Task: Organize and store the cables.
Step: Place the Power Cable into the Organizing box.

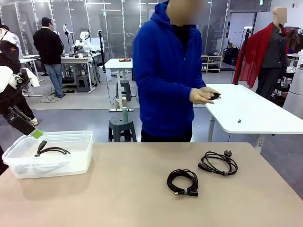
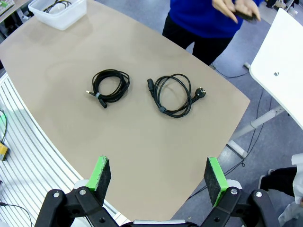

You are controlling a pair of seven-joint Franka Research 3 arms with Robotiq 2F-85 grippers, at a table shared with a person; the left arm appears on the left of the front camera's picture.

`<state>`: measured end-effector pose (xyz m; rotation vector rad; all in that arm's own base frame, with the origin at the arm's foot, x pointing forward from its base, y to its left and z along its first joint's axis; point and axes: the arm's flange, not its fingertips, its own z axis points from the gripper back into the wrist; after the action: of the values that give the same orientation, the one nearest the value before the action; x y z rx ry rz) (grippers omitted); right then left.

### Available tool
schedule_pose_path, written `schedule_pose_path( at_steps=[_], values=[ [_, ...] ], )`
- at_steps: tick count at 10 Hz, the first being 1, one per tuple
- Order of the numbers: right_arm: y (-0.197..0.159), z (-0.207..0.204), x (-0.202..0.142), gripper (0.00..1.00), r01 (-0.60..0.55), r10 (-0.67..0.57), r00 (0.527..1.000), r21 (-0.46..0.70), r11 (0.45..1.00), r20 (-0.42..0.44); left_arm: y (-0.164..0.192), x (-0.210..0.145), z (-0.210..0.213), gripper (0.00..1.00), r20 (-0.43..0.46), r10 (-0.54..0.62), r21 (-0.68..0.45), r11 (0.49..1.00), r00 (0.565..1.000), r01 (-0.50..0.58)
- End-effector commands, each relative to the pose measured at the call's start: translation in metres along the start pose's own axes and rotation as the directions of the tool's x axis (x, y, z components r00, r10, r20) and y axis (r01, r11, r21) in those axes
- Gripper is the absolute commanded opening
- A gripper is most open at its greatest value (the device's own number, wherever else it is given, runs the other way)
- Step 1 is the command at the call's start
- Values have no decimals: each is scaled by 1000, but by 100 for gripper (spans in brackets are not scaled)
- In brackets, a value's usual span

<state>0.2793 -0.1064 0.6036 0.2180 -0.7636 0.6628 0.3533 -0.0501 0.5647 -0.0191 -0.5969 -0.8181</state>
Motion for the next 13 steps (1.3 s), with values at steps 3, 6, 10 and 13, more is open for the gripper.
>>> schedule_pose_path(
  at_steps=[3, 6, 10, 13],
  values=[
    [-1, 0, -1, 100, 2, -2, 1000, 1, 1000, 1, 5, -25, 29, 100, 53, -35, -106, 993, 998, 41],
    [-1, 0, -1, 100, 2, -2, 1000, 1, 1000, 1, 7, -58, 60, 100, 50, -29, -75, 997, 998, 33],
    [-1, 0, -1, 100, 2, -2, 1000, 1, 1000, 1, 6, -63, 59, 100, 42, -25, -69, 997, 999, 28],
    [-1, 0, -1, 100, 2, -2, 1000, 1, 1000, 1, 9, -66, 60, 100, 71, 0, -40, 999, 997, 3]
  ],
)
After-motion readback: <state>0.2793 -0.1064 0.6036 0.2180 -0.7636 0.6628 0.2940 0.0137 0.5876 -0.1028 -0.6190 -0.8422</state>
